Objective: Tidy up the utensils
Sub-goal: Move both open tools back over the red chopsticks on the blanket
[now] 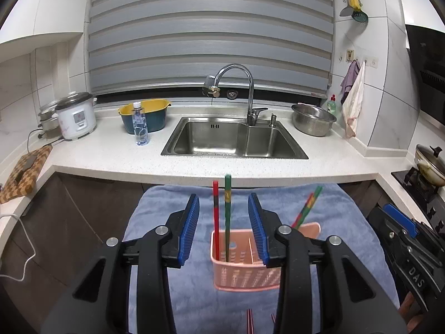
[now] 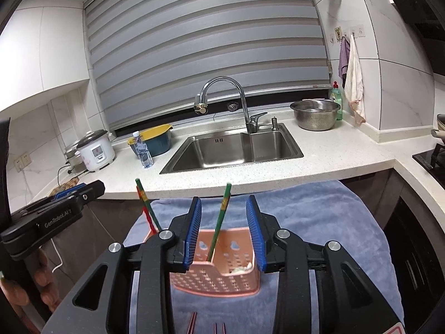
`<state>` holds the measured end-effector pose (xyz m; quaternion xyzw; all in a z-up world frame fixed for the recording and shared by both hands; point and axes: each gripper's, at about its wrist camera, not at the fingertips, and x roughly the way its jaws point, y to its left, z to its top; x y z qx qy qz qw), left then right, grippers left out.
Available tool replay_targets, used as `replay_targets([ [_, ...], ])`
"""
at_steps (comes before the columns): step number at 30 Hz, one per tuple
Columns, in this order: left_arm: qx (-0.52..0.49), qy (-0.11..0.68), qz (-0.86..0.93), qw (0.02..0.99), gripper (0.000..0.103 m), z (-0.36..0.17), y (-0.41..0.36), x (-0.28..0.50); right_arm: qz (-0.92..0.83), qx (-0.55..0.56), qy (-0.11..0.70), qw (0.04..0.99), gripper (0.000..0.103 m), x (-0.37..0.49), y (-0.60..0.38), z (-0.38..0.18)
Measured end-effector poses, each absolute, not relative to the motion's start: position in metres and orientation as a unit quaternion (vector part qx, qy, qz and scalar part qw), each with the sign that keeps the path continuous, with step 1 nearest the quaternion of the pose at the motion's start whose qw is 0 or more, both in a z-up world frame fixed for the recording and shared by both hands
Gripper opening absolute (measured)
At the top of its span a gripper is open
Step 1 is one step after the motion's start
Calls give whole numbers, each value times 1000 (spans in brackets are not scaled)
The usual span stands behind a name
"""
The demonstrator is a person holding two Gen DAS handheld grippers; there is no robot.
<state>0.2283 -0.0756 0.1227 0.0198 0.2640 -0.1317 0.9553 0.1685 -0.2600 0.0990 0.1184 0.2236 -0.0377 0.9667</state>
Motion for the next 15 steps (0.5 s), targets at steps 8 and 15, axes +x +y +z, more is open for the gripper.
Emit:
replay_targets([
  [8, 22, 289, -131, 948, 43, 95, -56, 185, -41, 99, 269, 957, 35, 114, -249, 66],
  [15, 27, 345, -132, 929, 44, 45, -41, 152, -57, 101, 327, 938, 35, 65, -246, 15],
])
